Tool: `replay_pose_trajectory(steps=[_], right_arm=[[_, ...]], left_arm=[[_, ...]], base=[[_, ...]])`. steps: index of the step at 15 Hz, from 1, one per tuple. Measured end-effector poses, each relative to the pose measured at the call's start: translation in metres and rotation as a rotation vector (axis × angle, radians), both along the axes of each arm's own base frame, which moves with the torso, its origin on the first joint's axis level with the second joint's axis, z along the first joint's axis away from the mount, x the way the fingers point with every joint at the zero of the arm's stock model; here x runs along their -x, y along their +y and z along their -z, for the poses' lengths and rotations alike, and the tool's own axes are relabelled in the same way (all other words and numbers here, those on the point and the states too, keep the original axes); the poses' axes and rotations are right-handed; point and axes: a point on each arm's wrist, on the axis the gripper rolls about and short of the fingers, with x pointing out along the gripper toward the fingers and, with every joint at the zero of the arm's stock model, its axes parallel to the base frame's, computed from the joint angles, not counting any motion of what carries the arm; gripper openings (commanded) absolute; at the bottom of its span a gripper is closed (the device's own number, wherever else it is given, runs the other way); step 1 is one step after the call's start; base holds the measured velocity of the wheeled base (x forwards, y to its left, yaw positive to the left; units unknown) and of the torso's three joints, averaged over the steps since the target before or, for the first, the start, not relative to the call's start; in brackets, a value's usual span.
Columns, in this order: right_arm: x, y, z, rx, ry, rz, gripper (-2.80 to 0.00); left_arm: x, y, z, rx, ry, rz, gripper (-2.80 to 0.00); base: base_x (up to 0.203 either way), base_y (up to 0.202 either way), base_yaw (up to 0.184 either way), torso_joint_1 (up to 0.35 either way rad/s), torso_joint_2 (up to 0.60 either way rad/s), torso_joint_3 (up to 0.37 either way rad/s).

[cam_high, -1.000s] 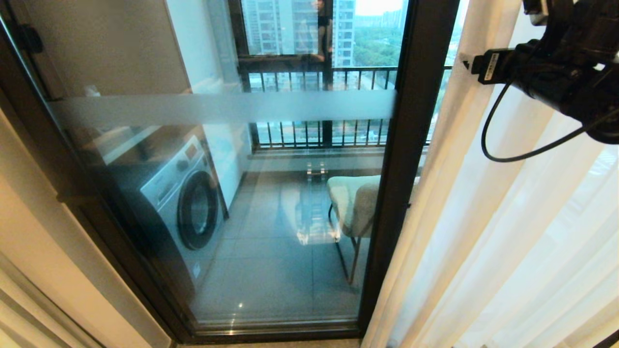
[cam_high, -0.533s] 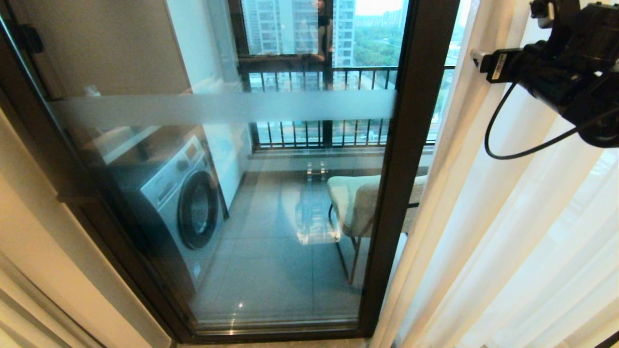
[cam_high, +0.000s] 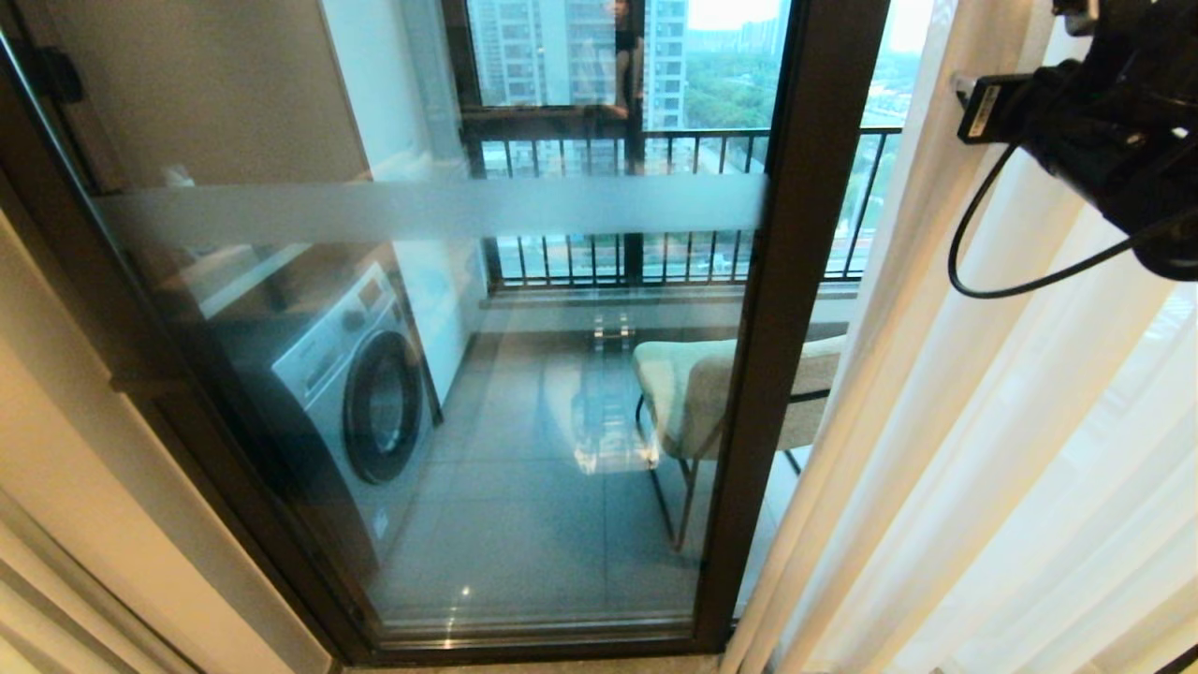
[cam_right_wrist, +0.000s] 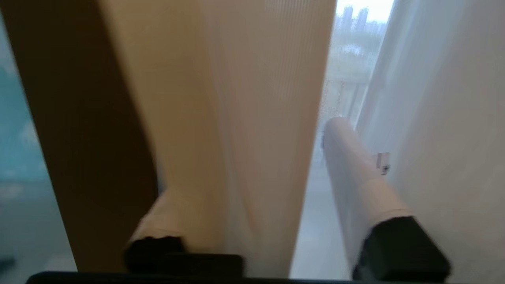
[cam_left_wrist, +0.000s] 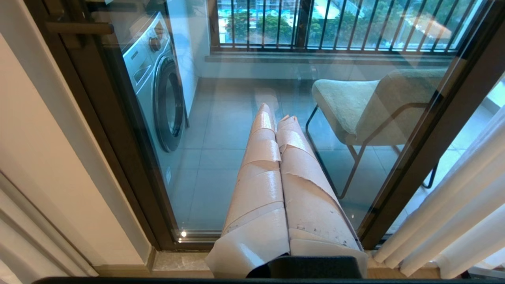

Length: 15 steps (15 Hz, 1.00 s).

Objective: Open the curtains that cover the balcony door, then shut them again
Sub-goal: Pull the inner curtains open on both sides

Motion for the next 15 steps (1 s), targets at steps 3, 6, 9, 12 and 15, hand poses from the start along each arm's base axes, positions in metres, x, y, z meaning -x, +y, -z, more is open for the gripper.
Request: replay_pose_trajectory(steps=[3,6,9,12,15], right_arm=[[0.009,0.003,-0.009,-0.002,-0.053,-0.011,-2.80],[0.019,0.004,-0.016,-0.004,-0.067,-0.018,-2.80],[0.029,0.004,-0.025,-0.006,-0.090,-0.020,-2.80],[0.037,0.003,-0.029,-0.008,-0.098,-0.020,-2.80],[0.046,0.003,-0.026,-0.009,-0.087,-0.022,-2.80]], left_arm=[[0.000,0.000,0.000,0.000,0.000,0.000,-2.80],[0.000,0.000,0.000,0.000,0.000,0.001,-2.80],[0.000,0.000,0.000,0.000,0.000,0.001,-2.80],[0.000,0.000,0.000,0.000,0.000,0.000,-2.80],[0.000,0.000,0.000,0.000,0.000,0.001,-2.80]], base=[[0.000,0.000,0.000,0.000,0.00,0.000],[0.000,0.000,0.000,0.000,0.00,0.000],[0.000,0.000,0.000,0.000,0.00,0.000],[0.000,0.000,0.000,0.000,0.00,0.000],[0.000,0.000,0.000,0.000,0.00,0.000]])
